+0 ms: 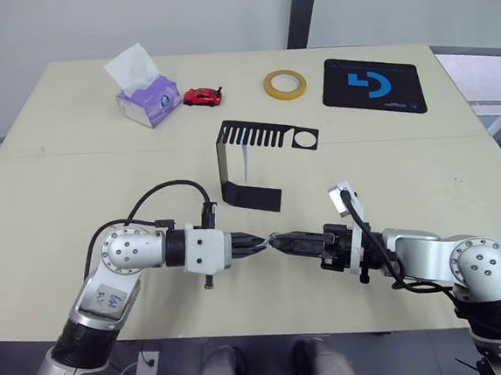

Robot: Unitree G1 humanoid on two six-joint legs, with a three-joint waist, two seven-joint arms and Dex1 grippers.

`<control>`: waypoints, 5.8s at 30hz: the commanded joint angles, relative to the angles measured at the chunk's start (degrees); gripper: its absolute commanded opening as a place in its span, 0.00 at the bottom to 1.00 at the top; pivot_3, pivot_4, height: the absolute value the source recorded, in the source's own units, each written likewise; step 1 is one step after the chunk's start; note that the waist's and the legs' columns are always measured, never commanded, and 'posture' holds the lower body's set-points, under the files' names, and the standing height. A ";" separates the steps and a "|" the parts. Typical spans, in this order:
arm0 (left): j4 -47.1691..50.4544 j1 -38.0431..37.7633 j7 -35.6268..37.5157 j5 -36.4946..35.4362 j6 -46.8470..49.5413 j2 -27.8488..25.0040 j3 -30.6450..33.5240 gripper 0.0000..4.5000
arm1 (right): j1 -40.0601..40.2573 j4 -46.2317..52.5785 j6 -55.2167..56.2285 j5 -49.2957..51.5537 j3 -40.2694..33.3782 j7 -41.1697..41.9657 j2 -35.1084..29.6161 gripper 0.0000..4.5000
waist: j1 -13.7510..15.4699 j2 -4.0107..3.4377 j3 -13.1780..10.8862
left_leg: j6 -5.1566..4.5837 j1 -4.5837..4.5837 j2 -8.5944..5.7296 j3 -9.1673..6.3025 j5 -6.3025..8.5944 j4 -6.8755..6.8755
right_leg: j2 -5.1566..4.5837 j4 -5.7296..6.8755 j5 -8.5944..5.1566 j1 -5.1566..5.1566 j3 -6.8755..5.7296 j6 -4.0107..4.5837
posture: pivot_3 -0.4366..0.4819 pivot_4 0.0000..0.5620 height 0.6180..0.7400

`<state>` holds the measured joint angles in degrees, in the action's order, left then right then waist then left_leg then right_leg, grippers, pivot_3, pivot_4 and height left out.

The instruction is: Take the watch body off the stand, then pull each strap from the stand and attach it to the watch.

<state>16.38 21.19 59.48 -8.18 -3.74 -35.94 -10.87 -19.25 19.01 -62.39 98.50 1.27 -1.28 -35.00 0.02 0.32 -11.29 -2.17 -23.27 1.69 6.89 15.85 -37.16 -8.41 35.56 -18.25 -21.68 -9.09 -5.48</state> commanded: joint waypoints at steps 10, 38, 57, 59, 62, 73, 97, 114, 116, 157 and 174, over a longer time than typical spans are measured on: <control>0.24 1.93 -0.96 1.50 -1.67 0.50 -0.11 0.00 | 0.16 3.40 0.33 2.76 1.15 1.03 -0.24 0.37 | 0.04 0.00 0.00 | -0.01 0.00 0.00 0.00 0.01 0.00 | -0.01 -0.01 0.00 0.00 0.00 0.00 | 0.48 0.27 1.00; 3.57 3.68 -0.97 2.36 2.28 1.39 -1.57 0.00 | -0.18 3.18 0.44 4.06 2.86 -0.52 -1.10 0.37 | 0.03 0.01 0.00 | -0.01 0.00 0.00 0.00 0.00 -0.01 | 0.00 0.00 0.00 0.00 -0.01 0.00 | 0.48 0.27 1.00; 4.39 3.99 -1.55 5.96 5.43 1.96 -3.45 0.00 | -0.56 2.80 1.47 4.94 3.66 -2.22 -0.95 0.37 | 0.06 0.01 0.00 | -0.01 0.00 0.00 0.00 0.00 0.00 | -0.01 0.00 0.00 0.00 0.00 0.00 | 0.48 0.27 1.00; 4.46 4.18 -1.81 6.52 6.20 2.25 -3.81 0.00 | -0.65 2.95 1.48 5.34 3.67 -2.36 -1.03 0.37 | 0.06 0.01 0.00 | 0.00 0.00 0.00 0.00 0.00 0.00 | -0.01 0.00 0.00 0.00 0.00 0.00 | 0.48 0.27 1.00; 4.45 4.51 -2.09 7.32 7.19 2.49 -4.28 0.00 | -0.82 3.00 1.40 5.58 3.79 -2.32 -0.97 0.37 | 0.07 0.01 0.00 | 0.00 0.00 0.00 0.00 0.00 -0.01 | 0.00 0.00 0.00 0.00 0.00 0.00 | 0.48 0.27 1.00; 5.23 5.48 -3.54 9.27 11.23 3.72 -5.53 0.00 | -0.75 3.40 1.44 6.17 4.10 -2.10 -0.84 0.37 | 0.10 0.01 0.00 | -0.01 -0.01 0.00 0.00 0.00 -0.01 | 0.00 -0.01 0.00 0.00 0.00 0.00 | 0.48 0.27 1.00; 10.85 2.45 -4.49 10.24 21.58 2.70 -6.47 0.00 | -0.56 3.14 2.40 8.19 4.57 -3.63 -1.11 0.37 | 0.09 0.01 -0.01 | 0.00 -0.01 0.00 0.00 0.00 -0.01 | 0.00 0.00 0.00 0.00 0.00 0.00 | 0.48 0.27 1.00; 12.21 2.95 -7.12 9.70 28.09 3.94 -7.19 0.00 | -0.34 3.51 3.02 10.47 4.99 -4.56 -2.11 0.37 | 0.16 0.02 -0.01 | -0.02 -0.01 0.00 -0.01 0.01 0.00 | -0.02 -0.01 0.00 0.00 0.01 0.00 | 0.48 0.27 1.00; 12.27 3.18 -7.00 9.30 27.49 3.99 -6.99 0.00 | -0.23 3.60 3.09 10.43 5.09 -4.54 -2.26 0.37 | 0.15 0.02 -0.01 | -0.02 -0.01 0.00 -0.01 0.01 -0.01 | -0.02 -0.01 0.00 0.00 0.01 0.00 | 0.48 0.27 1.00; 13.33 -1.78 -4.50 3.20 22.07 -0.69 -2.85 0.00 | 0.81 2.69 3.60 7.72 4.12 -3.01 -3.62 0.37 | 0.16 0.02 -0.01 | -0.03 -0.01 0.00 -0.01 0.02 -0.01 | -0.03 -0.05 0.00 0.00 0.01 0.00 | 0.48 0.27 1.00; 7.56 -6.96 -1.43 2.54 11.16 -7.72 3.58 0.00 | 1.83 3.22 4.09 9.28 3.53 -2.15 -4.44 0.37 | 0.00 -0.01 -0.02 | -0.06 0.00 0.02 -0.01 0.04 0.02 | -0.02 -0.05 0.00 -0.03 0.01 0.00 | 0.48 0.27 1.00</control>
<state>25.13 15.13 56.95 -4.38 10.60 -42.10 -10.09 -17.52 20.69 -58.79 105.93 6.28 -4.50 -38.81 0.01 0.32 -11.30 -2.23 -23.27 1.71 6.88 15.89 -37.13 -8.42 35.51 -18.25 -21.73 -9.08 -5.47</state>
